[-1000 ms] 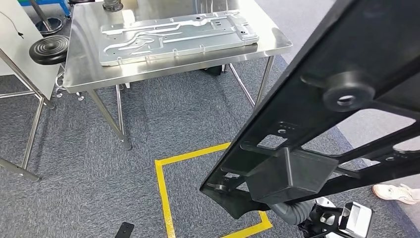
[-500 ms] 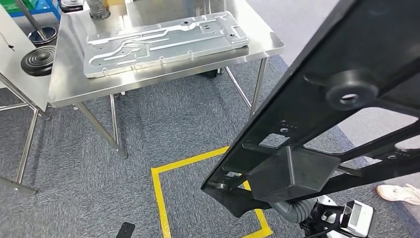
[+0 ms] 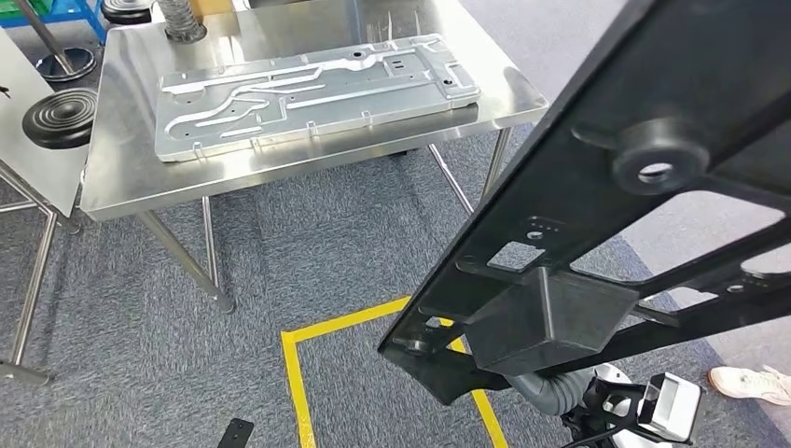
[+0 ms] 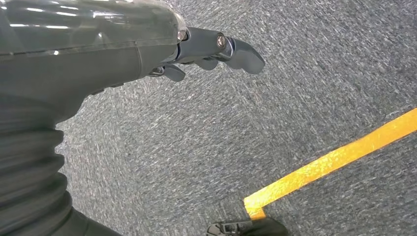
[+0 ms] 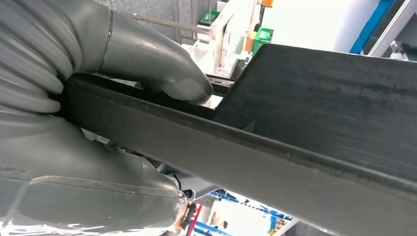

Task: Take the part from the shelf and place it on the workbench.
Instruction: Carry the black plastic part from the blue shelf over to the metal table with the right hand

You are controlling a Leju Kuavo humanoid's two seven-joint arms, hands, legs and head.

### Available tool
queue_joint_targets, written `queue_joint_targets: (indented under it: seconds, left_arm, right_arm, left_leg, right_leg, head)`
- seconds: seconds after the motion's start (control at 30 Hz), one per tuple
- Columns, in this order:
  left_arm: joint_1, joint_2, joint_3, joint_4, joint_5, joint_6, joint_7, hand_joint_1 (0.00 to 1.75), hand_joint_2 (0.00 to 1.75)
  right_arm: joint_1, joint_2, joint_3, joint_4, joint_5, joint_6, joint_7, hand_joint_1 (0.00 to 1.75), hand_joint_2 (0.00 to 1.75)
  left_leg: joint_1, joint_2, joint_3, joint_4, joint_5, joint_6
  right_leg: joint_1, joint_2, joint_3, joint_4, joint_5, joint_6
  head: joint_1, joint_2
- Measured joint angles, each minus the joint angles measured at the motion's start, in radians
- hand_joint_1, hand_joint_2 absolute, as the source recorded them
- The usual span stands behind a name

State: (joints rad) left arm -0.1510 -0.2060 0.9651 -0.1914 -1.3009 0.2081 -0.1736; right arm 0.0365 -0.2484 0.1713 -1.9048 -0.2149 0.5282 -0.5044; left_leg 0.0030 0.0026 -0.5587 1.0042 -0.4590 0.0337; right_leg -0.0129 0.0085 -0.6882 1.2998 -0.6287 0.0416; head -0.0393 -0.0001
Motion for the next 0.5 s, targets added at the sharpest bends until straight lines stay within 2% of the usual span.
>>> queue_joint_targets:
  seconds: [0.03,0.07,0.13,0.17,0.2,0.3,0.33,0.37,0.4,0.47,0.5]
  left_arm:
    - [0.001,0.0,0.0,0.0,-0.001,0.0,0.0,0.0,1.75]
    - [0.001,0.0,0.0,0.0,-0.002,-0.001,0.0,0.0,1.75]
    - [0.001,0.0,-0.001,0.0,-0.003,-0.002,0.0,0.0,1.75]
    - [0.001,-0.001,-0.001,0.0,-0.003,-0.002,0.0,0.0,1.75]
    - [0.001,-0.001,-0.001,0.0,-0.003,-0.002,0.001,0.0,1.75]
    - [0.001,-0.001,-0.001,0.0,-0.002,-0.002,0.0,0.0,1.75]
    - [0.0,-0.001,-0.001,0.0,0.0,-0.001,0.0,0.0,1.75]
    - [0.0,0.0,-0.001,0.0,0.001,0.0,-0.001,0.0,1.75]
    - [-0.001,0.0,-0.001,0.0,0.003,0.0,-0.002,0.0,1.75]
    - [0.002,0.0,-0.001,0.0,0.007,0.001,-0.003,0.0,1.75]
    - [0.003,0.0,-0.001,0.0,0.008,0.001,-0.003,0.0,1.75]
  right_arm:
    - [0.002,0.0,0.0,0.0,0.0,-0.003,0.0,1.75,1.75]
    - [0.005,0.0,0.0,-0.001,0.001,-0.007,0.0,1.75,1.75]
    - [0.012,0.0,-0.001,-0.004,0.002,-0.012,-0.002,1.75,1.75]
    - [0.016,-0.001,-0.001,-0.006,0.003,-0.012,-0.003,1.75,1.75]
    - [0.022,-0.001,-0.001,-0.008,0.003,-0.013,-0.004,1.75,1.75]
    - [0.035,-0.003,-0.005,-0.017,0.003,-0.013,-0.007,1.75,1.75]
    - [0.036,-0.003,-0.005,-0.019,0.003,-0.012,-0.008,1.75,1.75]
    - [0.036,-0.003,-0.006,-0.021,0.003,-0.011,-0.01,1.75,1.75]
    - [0.036,-0.003,-0.006,-0.022,0.003,-0.01,-0.01,1.75,1.75]
    - [0.035,-0.003,-0.006,-0.023,0.004,-0.008,-0.011,1.75,1.75]
    - [0.035,-0.003,-0.005,-0.023,0.005,-0.008,-0.011,1.75,1.75]
  left_leg:
    - [0.001,-0.001,0.012,0.0,-0.009,-0.001]
    - [0.002,-0.001,0.025,0.0,-0.02,-0.004]
    - [0.003,-0.002,0.051,0.002,-0.043,-0.012]
    - [0.002,-0.002,0.059,0.002,-0.053,-0.017]
    - [0.001,-0.002,0.063,0.0,-0.061,-0.024]
    - [0.001,-0.001,0.075,0.006,-0.069,-0.042]
    - [0.003,-0.001,0.071,0.029,-0.071,-0.047]
    - [0.004,-0.001,0.053,0.067,-0.079,-0.05]
    - [0.006,-0.002,0.022,0.125,-0.094,-0.054]
    - [0.006,-0.002,-0.06,0.247,-0.145,-0.057]
    - [0.006,-0.002,-0.093,0.281,-0.164,-0.058]
  right_leg:
    - [-0.003,-0.001,-0.014,-0.009,0.004,0.002]
    - [-0.005,-0.003,-0.01,-0.053,0.034,0.003]
    - [-0.007,-0.01,0.017,-0.184,0.143,0.001]
    - [-0.006,-0.014,0.027,-0.233,0.182,-0.003]
    - [-0.003,-0.016,0.032,-0.26,0.21,-0.009]
    - [0.0,-0.013,0.043,-0.274,0.211,-0.033]
    - [-0.001,-0.011,0.054,-0.278,0.205,-0.04]
    - [-0.001,-0.01,0.067,-0.281,0.199,-0.047]
    - [-0.001,-0.01,0.079,-0.284,0.192,-0.051]
    - [0.002,-0.008,0.099,-0.285,0.174,-0.057]
    - [0.003,-0.006,0.11,-0.285,0.164,-0.058]
  head:
    - [0.0,0.0]
    - [0.0,0.0]
    - [0.0,0.0]
    - [0.0,0.0]
    - [0.0,0.0]
    - [-0.001,0.0]
    - [0.0,0.0]
    - [0.0,0.0]
    - [0.0,0.0]
    - [0.0,0.0]
    - [0.0,0.0]
